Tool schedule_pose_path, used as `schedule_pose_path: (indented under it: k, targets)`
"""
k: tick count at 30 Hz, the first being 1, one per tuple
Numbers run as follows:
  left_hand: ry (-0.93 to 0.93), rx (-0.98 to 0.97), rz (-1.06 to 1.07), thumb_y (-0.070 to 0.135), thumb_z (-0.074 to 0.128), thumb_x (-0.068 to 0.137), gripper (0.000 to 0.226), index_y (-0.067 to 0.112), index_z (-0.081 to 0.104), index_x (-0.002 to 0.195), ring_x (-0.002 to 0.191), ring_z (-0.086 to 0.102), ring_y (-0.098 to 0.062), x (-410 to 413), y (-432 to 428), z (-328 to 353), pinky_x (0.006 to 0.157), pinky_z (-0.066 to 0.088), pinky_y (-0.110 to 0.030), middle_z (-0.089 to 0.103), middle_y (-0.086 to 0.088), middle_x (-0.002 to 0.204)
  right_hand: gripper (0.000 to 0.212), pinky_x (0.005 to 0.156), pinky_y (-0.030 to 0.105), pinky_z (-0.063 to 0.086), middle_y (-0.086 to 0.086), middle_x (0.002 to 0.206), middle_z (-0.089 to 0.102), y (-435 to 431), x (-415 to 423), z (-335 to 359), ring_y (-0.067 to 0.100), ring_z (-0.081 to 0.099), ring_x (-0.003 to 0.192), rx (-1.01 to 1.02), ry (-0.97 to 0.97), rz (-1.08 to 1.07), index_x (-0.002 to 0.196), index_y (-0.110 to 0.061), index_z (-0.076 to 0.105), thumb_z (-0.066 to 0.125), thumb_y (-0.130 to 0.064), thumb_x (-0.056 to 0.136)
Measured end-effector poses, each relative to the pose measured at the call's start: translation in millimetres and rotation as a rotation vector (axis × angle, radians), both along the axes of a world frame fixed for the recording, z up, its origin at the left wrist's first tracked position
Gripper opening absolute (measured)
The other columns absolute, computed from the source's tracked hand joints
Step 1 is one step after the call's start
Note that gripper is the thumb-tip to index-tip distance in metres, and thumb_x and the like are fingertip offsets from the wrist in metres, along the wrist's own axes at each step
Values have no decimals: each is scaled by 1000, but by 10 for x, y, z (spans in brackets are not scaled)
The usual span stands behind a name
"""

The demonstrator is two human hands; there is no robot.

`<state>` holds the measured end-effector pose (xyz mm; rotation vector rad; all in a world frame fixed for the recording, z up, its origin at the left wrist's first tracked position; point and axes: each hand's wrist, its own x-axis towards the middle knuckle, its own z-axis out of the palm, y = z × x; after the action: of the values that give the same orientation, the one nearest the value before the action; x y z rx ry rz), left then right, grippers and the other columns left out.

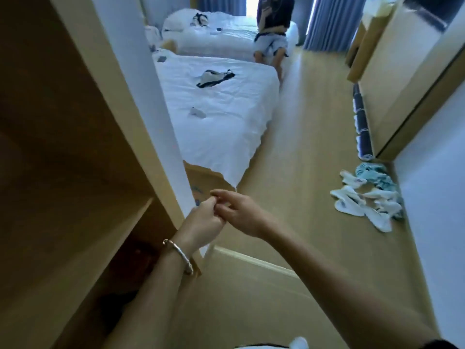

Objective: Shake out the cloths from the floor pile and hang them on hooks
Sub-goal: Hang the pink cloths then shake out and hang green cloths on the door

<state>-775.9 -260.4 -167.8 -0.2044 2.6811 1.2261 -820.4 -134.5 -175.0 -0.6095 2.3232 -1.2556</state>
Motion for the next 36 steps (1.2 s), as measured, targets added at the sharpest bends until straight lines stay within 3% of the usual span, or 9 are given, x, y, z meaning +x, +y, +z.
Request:
schedule_pose_path:
  k: [6,14,17,20,28,36]
  targets:
    - [-12,-42,-293,25,52,89,31,22,56,120,106,60,-25,-673,1708,-114,90,49,-40,66,-6,113,37,100,32,43,6,121,64,1746,-349,-119,17,57,111,35,5,-290,130,-15,57,53,-15,93]
    - [-38,-32,-543,20,52,91,32,23,59,122,106,61,-18,-1095,3434,-329,84,45,-26,66,-2,117,37,95,29,42,4,125,63,3534,-475,-290,18,57,114,188,-74,-451,133,-22,54,50,-25,97]
    - [-68,-35,-546,20,51,93,37,23,55,130,112,58,-17,-1256,3677,-408,93,44,-27,61,0,126,33,88,26,42,3,119,65,3838,-575,-413,18,58,110,223,-112,-488,129,-21,58,46,-24,98]
    - [-95,-53,-479,18,50,94,42,17,48,136,120,53,-18,-1472,3795,-496,98,39,-25,54,-5,135,40,96,29,41,4,129,60,4004,-693,-563,18,56,117,289,-168,-487,136,-19,52,48,-27,97]
    - [-167,-32,-506,18,50,92,43,18,48,135,121,52,-17,-2312,4178,-778,98,38,-26,53,-5,136,45,104,35,41,6,138,53,4374,-1454,-827,18,51,124,366,-276,-505,140,-18,46,48,-28,96]
    - [-239,-32,-614,21,49,92,42,20,50,134,116,55,-17,-3809,4544,-851,94,42,-27,55,-3,133,47,104,35,41,5,141,50,4777,-2695,-841,18,49,127,486,-349,-601,140,-19,46,46,-30,95]
